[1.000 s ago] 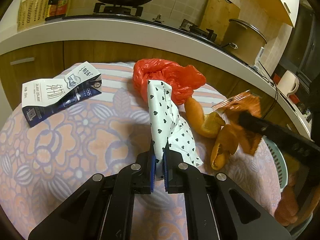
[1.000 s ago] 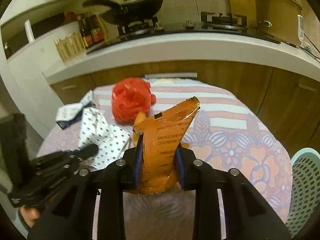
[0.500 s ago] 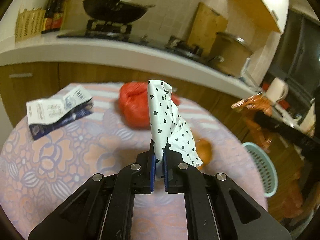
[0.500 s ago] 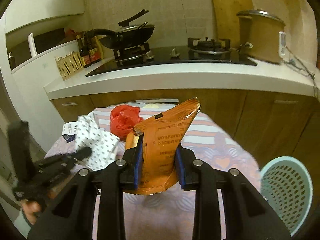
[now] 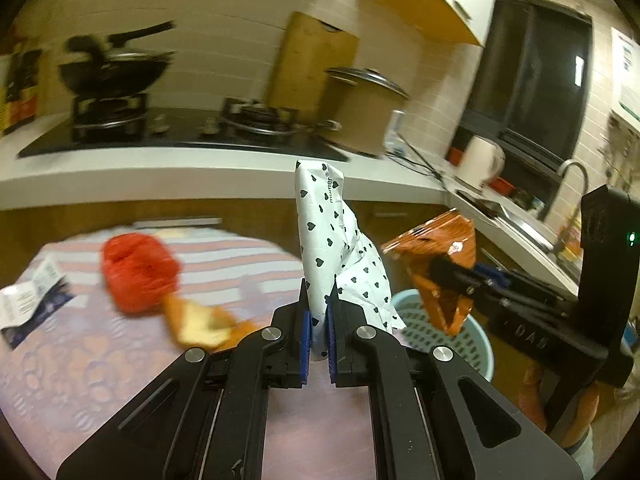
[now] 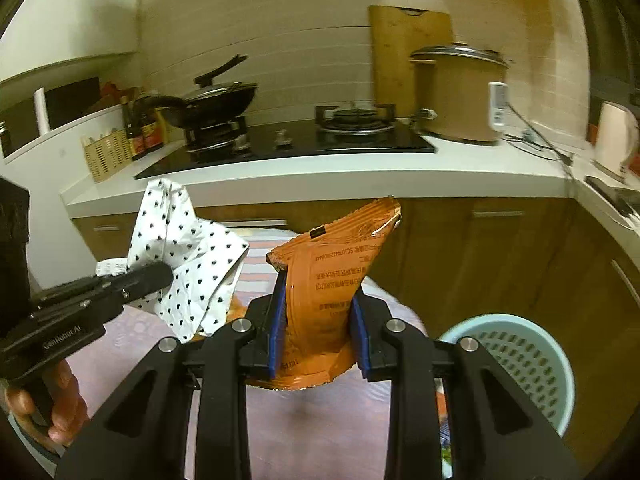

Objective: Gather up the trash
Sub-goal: 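Carry the paper and snack bag over the blue basket and open both tools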

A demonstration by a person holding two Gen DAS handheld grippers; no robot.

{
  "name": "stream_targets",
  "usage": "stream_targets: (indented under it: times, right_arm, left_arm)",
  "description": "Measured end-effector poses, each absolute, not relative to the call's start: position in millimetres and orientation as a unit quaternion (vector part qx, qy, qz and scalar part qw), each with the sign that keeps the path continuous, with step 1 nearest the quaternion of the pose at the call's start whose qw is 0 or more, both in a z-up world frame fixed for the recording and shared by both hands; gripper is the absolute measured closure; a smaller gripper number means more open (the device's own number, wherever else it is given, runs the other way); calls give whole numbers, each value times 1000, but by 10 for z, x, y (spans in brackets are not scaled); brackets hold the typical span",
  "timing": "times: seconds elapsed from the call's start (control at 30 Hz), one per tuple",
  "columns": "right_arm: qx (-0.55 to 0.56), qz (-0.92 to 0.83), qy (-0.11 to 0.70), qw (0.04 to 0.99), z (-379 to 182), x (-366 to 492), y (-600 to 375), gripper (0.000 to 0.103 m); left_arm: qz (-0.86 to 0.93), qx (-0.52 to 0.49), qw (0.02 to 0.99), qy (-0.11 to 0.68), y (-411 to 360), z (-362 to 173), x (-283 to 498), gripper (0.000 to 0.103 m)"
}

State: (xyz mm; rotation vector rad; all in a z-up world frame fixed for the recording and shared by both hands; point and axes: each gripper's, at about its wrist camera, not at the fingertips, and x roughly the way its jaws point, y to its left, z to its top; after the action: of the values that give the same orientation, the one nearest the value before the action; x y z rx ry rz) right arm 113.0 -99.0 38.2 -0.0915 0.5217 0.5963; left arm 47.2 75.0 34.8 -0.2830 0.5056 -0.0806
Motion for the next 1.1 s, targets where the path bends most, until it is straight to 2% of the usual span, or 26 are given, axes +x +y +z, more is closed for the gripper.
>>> stream_targets:
  times: [0.3,0.57,0.97,1.03,1.1]
  right_arm:
    - [-21,237,265,934,277,1275,-1701,78]
    - [7,190,281,941,107,1396,-2298,78]
    - [45,110,386,915,-681,1812,-2932,75]
    - [51,99,401,910,-787,1856,-3011,75]
    - [60,95,413,904,-886,1902,-3088,74]
  left_arm:
    - [-100,-111,952,268,-6,339,859,98]
    - [-143,-99,936,306,-599,113,1253,98]
    - [-173,-66,905,384,-1264,-494,1836,98]
    - [-172,-63,900,395,-1323,-598,1908,97]
    - [-169,-57,896,406,-1361,-679,1945,86]
